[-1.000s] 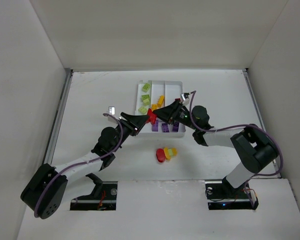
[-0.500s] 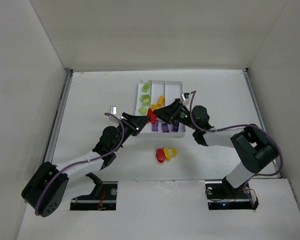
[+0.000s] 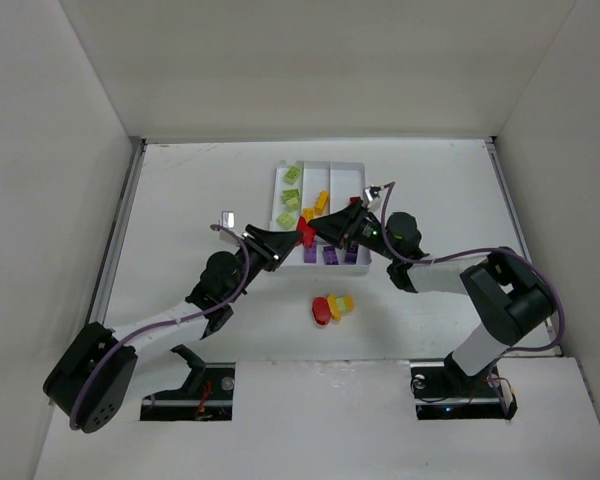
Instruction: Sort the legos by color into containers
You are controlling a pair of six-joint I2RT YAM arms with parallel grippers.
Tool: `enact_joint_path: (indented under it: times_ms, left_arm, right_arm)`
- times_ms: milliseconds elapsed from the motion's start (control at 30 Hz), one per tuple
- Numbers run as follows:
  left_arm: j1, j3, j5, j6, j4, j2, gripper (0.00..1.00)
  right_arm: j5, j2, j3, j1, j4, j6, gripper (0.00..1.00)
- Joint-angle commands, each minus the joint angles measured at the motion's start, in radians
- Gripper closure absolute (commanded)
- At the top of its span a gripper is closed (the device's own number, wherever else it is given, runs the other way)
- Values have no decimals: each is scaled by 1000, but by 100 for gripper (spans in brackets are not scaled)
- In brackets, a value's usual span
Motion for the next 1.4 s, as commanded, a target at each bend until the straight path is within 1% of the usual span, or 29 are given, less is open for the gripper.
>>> enact_joint_path:
  times_ms: [0, 167, 367, 567, 600, 700, 833, 1067, 1133, 1233, 1300, 1367]
  left_arm:
    - [13, 35, 9, 14, 66, -48, 82]
    - [45, 8, 21, 8, 54, -75, 84]
    - [60, -14, 23, 7, 54, -79, 85]
    - [86, -26, 18, -6, 65, -90, 85]
    - [94, -31, 12, -13, 66, -97, 86]
    - [116, -37, -14, -41, 66, -113, 86]
    - [119, -26, -34, -49, 69, -108, 87]
    - [197, -43, -12, -58, 26, -173, 87]
    - [183, -35, -8, -47, 23, -170, 87]
    - [133, -17, -5, 10, 23, -153, 86]
    - [96, -5, -9, 56, 14, -141, 85]
    - [65, 9, -12, 94, -12, -128, 85]
  right_arm:
    - [-41, -13, -25, -30, 85, 7, 65]
    - [-72, -43, -39, -83, 90, 13, 65]
    - [-93, -52, -45, -112, 90, 16, 65]
    - [-123, -37, -48, -118, 122, 28, 66]
    - [-133, -32, -48, -120, 134, 30, 67]
    - [-165, -6, -39, -115, 156, 31, 68]
    - [-162, 22, -37, -106, 182, 30, 68]
    - [-201, 19, -67, -135, 209, 36, 68]
    - [-193, 22, -48, -161, 185, 34, 67]
    - [-169, 51, 24, -230, 58, -9, 66]
    - [-140, 68, 82, -276, -63, -67, 66]
    - [-83, 83, 148, -316, -228, -152, 66]
